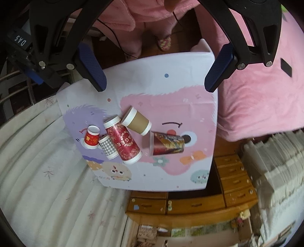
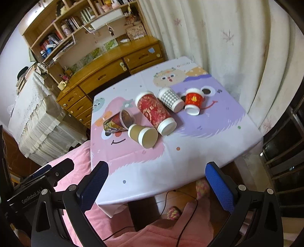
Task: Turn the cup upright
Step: 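Move the right tool toward the tall red cup lying on its side, then close the right gripper around the tall red cup's body, then lift the tall red cup with the right gripper, then rotate the right tool to turn the red cup rim-up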
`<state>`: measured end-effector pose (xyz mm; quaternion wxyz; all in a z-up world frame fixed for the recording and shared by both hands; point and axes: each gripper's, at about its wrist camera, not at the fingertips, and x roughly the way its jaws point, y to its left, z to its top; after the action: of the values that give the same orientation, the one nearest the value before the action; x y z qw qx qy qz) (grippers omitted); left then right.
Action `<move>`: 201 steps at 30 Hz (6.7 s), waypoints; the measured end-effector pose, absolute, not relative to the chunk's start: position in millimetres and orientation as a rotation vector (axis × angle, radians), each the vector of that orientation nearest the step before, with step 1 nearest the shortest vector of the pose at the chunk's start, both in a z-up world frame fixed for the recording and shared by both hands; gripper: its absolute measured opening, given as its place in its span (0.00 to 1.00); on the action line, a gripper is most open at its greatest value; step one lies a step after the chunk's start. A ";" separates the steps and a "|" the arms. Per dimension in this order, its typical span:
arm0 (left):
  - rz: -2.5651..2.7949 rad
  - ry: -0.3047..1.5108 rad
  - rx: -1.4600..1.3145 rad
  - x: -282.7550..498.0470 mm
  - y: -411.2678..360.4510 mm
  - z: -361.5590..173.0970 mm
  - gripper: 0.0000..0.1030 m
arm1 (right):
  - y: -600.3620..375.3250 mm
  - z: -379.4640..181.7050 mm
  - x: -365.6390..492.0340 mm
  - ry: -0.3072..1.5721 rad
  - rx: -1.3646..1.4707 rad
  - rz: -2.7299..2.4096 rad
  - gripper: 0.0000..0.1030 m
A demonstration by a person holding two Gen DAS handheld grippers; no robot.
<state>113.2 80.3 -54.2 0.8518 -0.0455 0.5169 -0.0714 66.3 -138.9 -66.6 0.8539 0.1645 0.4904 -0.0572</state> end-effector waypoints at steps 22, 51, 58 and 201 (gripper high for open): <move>0.108 1.454 -0.613 246.1 27.6 -167.9 0.99 | -252.5 -170.3 257.0 1.471 0.275 0.187 1.00; 0.225 1.768 -0.501 428.3 -80.0 -293.2 0.87 | -276.1 -276.1 348.6 1.810 0.065 0.482 1.00; 0.213 1.781 -0.465 437.0 -92.0 -294.4 0.70 | -280.6 -273.3 351.0 1.805 0.072 0.462 1.00; -0.345 1.061 0.031 158.9 67.1 -217.0 0.75 | -163.3 -206.0 153.6 0.629 0.127 -0.008 0.79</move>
<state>158.9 67.1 -217.0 0.8484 0.0149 0.5032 -0.1638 153.6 -163.3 -206.0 0.9489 0.0625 0.3092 -0.0041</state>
